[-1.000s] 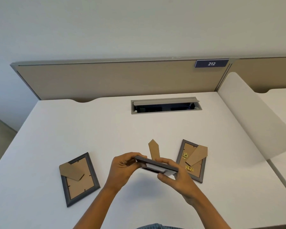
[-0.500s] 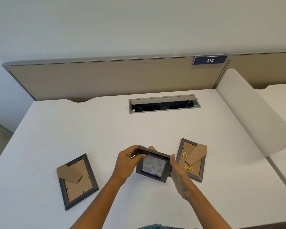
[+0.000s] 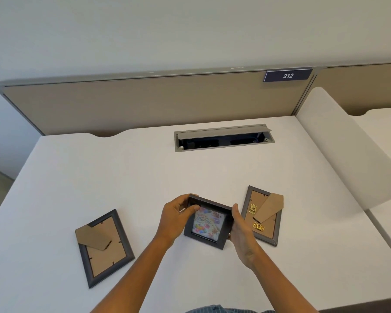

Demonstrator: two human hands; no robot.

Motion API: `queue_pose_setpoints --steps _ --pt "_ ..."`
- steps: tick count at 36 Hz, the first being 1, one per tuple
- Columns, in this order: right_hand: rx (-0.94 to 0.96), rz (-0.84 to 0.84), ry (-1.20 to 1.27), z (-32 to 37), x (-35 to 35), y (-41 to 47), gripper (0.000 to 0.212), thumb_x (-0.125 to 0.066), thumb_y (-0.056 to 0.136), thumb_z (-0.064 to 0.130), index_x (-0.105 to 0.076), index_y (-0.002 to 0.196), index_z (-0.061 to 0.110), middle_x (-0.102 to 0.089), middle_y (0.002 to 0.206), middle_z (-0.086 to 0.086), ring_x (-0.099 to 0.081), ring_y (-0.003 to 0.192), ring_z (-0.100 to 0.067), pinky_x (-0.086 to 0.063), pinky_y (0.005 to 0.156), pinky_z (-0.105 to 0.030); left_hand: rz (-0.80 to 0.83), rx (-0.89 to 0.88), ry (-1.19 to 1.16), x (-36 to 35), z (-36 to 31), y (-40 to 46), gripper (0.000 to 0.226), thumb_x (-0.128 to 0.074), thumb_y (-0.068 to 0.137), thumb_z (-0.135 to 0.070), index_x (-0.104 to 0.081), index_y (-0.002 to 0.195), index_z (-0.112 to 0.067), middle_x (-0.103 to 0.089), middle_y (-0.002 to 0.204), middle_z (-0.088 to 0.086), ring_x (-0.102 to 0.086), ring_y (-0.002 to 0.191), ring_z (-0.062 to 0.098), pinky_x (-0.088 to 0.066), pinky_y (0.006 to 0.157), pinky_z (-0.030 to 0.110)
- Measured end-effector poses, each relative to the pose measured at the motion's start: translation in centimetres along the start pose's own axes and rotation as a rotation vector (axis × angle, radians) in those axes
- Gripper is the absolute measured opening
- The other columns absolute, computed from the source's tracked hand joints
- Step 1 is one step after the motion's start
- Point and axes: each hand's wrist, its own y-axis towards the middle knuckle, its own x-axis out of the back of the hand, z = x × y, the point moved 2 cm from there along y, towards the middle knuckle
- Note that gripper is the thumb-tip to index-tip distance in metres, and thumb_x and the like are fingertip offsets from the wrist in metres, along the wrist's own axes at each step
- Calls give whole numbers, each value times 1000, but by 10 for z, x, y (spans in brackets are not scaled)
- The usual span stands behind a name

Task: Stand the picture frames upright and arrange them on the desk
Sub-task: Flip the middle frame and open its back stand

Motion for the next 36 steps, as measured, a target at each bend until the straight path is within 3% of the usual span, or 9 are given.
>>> queue_pose_setpoints --steps 2,7,21,24,28,30,33,36 --pt "2 -12 5 1 -1 2 102 -59 58 103 -70 136 37 -77 134 6 -66 133 -23 -39 125 -58 0 6 0 -1 0 2 28 -72 97 -12 -73 123 -20 -79 111 -9 -73 106 5 -60 81 16" --pt "-23 -37 3 4 -4 5 74 -47 81 86 -69 133 39 -76 134 6 -64 132 -22 -36 126 -61 7 10 20 -2 -2 5 27 -69 99 -12 -71 123 -24 -78 113 -12 -72 106 0 -59 80 14" --pt "-62 -30 -53 6 -2 9 77 -45 87 91 -66 140 39 -72 140 3 -63 134 -24 -40 122 -62 -9 34 74 -6 -2 4 33 -63 103 -11 -64 135 -17 -72 113 -16 -69 110 4 -56 75 9" --pt "-77 -18 -99 4 -1 8 76 -41 87 93 -65 139 42 -70 142 2 -63 135 -24 -42 122 -61 -35 28 108 -7 1 1 35 -62 103 -11 -61 137 -19 -70 120 -13 -66 122 14 -55 76 5" --pt "-46 -5 -187 -3 12 7 79 -45 80 96 -68 136 46 -74 137 4 -67 128 -22 -50 116 -54 -173 -134 236 -8 1 -15 54 -66 101 -18 -48 151 -19 -52 151 -4 -47 141 10 -38 101 -3" --pt "-22 -17 -220 -4 21 3 81 -46 80 94 -67 139 42 -73 137 5 -68 126 -22 -50 113 -49 -253 -258 317 -13 -6 -29 56 -64 101 -20 -43 153 -20 -45 157 -5 -39 146 6 -33 110 2" --pt "38 -72 -260 -6 35 -3 78 -48 84 84 -64 141 33 -71 134 8 -69 121 -18 -50 110 -45 -229 -456 351 -30 -20 -54 50 -61 101 -12 -48 149 -14 -48 151 0 -42 145 14 -38 115 14" --pt "108 -178 -312 -9 53 -9 74 -54 87 83 -65 138 31 -72 130 9 -70 119 -13 -53 109 -43 -84 -584 393 -57 -27 -73 46 -64 99 -4 -56 143 -14 -56 141 -4 -50 137 20 -44 113 27"
